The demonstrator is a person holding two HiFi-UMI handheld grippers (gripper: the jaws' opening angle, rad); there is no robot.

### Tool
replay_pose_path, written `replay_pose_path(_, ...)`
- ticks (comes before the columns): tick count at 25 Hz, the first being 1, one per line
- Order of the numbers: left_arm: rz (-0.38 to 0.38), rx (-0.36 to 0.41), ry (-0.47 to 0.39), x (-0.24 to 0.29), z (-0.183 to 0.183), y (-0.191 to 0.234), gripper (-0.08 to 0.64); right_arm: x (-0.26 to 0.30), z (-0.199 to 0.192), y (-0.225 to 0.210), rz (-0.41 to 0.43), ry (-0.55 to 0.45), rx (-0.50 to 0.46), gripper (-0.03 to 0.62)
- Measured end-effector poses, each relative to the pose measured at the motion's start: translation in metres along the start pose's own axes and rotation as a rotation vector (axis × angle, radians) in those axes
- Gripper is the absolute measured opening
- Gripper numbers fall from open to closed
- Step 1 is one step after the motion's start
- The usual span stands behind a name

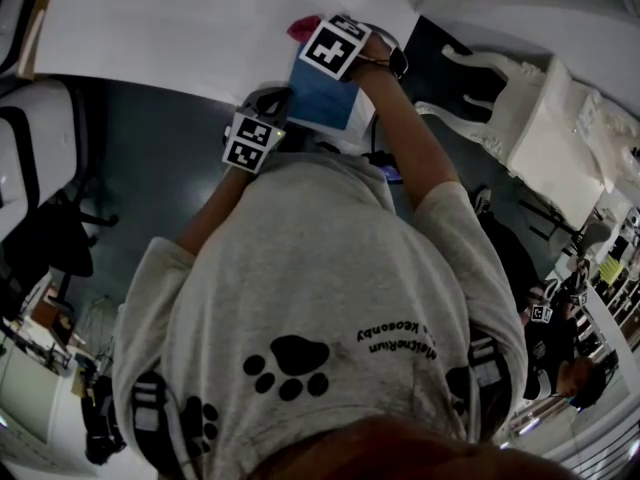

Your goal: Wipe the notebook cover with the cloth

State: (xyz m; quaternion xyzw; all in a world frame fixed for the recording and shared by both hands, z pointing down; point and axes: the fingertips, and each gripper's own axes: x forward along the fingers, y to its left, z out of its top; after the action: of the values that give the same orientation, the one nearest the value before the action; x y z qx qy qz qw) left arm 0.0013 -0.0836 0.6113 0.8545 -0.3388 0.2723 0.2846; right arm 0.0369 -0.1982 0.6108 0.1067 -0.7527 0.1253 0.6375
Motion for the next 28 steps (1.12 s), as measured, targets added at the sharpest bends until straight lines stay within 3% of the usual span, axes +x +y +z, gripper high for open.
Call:
replay_pose_path(7,-0.008,-0.003,0.027,-0.001,-0.008,0.001,0.012,-0.001,-0.014,0.000,0.014,0.053,-0.005,0.061)
replay_pose_path(28,-0.002,0.015,0.020,0.000,-0.015,-0.002,0.012,-0.011,-0.122,-0.011,-0.060,0.135,0.170,0.060)
